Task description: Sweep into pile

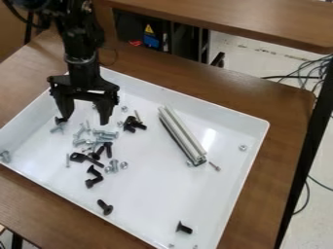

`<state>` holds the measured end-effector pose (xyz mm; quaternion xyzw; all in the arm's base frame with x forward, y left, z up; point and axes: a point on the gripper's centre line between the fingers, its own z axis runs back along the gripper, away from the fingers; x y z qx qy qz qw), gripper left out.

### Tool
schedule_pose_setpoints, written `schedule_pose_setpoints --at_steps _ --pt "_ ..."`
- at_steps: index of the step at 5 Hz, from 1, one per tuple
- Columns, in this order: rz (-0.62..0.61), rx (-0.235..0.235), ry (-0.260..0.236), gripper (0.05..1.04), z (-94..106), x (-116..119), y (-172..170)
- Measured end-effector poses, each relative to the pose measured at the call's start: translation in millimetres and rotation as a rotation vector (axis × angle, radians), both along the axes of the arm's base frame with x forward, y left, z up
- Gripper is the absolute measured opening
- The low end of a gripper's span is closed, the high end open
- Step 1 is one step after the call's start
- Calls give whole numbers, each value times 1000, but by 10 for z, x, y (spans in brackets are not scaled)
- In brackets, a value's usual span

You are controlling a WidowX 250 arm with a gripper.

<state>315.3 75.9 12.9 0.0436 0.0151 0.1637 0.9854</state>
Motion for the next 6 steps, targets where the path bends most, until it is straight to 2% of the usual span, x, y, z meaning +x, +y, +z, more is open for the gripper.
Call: schedule_pose_setpoints --at_steps 1,2,3,4,5,6 --pt "0 -9 32 1000 -94 -53 -29" --pt "170 -3 -11 1000 -104 -119 -202" --pt "220 1 -90 1000 114 -53 -482" --pt "239 -3 -131 1000 174 23 -777" --pt "234 -44 -228 1000 206 239 -1000" --pt "275 -87 -238 1000 96 391 -1085"
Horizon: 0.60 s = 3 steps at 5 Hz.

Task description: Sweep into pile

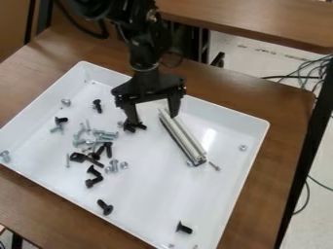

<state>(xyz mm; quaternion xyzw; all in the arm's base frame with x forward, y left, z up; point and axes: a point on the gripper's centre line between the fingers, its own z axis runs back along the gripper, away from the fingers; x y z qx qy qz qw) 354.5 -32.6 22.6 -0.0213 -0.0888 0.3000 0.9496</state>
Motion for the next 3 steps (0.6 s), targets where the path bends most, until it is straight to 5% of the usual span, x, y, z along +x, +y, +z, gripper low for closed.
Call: schedule_pose_setpoints --at_steps 1,2,3 --pt "31 10 83 1000 -119 79 -16" --pt "43 -6 98 1000 -271 114 -62" --pt "40 -13 60 1000 -357 202 -215"
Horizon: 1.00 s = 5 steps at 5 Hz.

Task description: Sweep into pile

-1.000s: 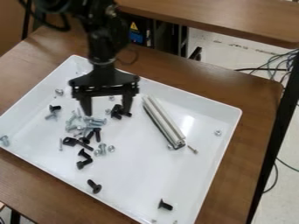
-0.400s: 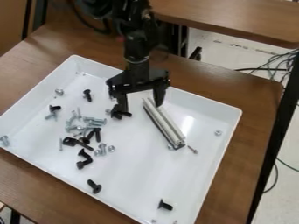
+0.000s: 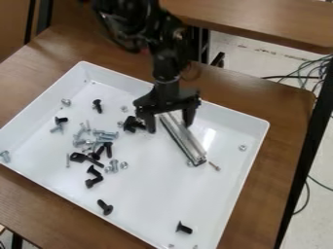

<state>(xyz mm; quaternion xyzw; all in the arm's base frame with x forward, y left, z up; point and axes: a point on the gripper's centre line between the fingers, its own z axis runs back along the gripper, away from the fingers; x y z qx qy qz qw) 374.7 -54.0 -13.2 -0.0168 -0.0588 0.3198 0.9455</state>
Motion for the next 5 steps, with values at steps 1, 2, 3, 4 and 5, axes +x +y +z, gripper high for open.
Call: schedule_pose_setpoints --at_steps 1,2,3,4,5 --pt "-23 7 2 1000 -56 28 -83" --pt "-10 -9 12 1000 -108 18 -89" --pt "1 -7 29 952 -175 12 -65" --pt "9 6 34 640 -192 5 -43" --pt "5 9 41 380 -213 14 -66"
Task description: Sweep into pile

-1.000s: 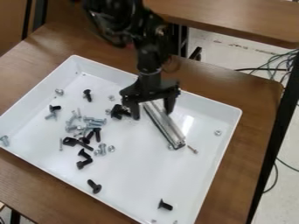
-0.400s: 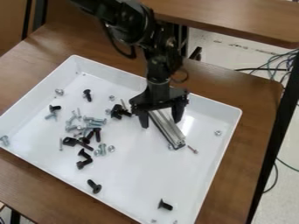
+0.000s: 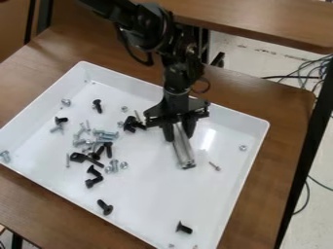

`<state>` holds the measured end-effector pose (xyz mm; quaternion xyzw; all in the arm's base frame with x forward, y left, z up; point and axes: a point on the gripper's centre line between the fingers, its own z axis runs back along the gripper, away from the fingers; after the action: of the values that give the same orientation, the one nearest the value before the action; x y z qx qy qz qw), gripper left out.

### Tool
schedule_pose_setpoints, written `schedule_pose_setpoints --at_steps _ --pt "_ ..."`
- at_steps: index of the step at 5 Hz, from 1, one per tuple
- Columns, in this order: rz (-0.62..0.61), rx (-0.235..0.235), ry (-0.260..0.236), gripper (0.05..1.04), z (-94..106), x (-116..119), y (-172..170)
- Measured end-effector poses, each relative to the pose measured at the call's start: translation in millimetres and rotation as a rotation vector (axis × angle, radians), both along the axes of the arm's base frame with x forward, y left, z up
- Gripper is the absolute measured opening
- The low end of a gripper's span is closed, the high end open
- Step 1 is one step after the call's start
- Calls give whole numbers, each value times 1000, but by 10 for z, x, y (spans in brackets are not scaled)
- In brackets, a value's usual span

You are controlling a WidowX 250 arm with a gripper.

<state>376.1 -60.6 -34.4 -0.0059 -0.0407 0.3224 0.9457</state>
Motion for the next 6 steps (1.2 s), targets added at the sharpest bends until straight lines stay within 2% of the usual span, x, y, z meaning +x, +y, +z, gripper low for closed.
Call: schedule_pose_setpoints --at_steps 1,2,3,4,5,6 --pt "-31 24 4 354 3 -13 2" --pt "-252 20 105 354 136 -203 -115" --pt "-527 77 110 354 315 -516 -364" --pt "-743 51 65 354 403 -761 -646" --pt "-902 1 72 354 419 -865 -833" --pt "-967 -30 133 354 250 -823 -913"
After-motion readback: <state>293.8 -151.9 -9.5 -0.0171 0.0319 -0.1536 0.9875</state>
